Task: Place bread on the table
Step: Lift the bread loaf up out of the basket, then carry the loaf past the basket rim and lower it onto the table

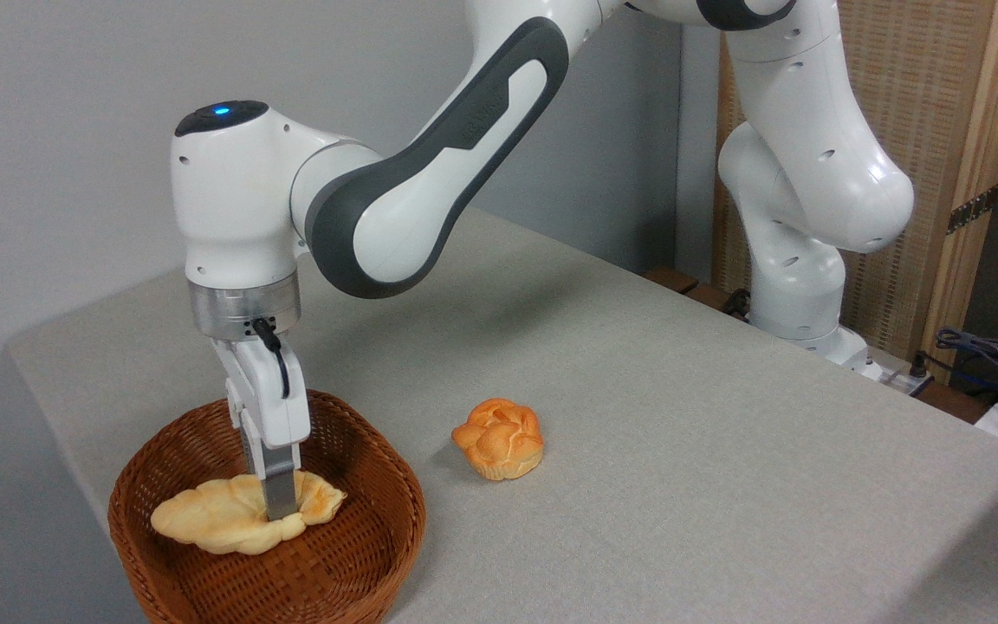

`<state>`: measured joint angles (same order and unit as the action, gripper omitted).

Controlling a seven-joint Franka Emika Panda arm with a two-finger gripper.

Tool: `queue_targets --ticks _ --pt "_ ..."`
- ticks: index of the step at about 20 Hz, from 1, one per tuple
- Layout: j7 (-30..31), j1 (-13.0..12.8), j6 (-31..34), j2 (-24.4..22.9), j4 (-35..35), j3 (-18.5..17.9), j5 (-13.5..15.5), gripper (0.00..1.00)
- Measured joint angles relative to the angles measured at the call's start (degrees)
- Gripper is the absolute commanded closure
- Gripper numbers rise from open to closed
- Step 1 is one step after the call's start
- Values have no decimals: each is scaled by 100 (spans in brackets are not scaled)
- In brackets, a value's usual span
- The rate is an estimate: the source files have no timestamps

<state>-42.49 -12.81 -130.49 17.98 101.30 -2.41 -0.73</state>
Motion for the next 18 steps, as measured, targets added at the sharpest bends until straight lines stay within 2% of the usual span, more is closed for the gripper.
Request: queue_targets --ticks 5,11,13,18 --pt "11 -8 -1 -109 -36 8 13 79" --pt "18 -12 95 -466 -90 16 33 78" --pt "20 2 425 -653 -94 -13 41 77" --pt "19 77 1918 -1384 -111 -159 42 76"
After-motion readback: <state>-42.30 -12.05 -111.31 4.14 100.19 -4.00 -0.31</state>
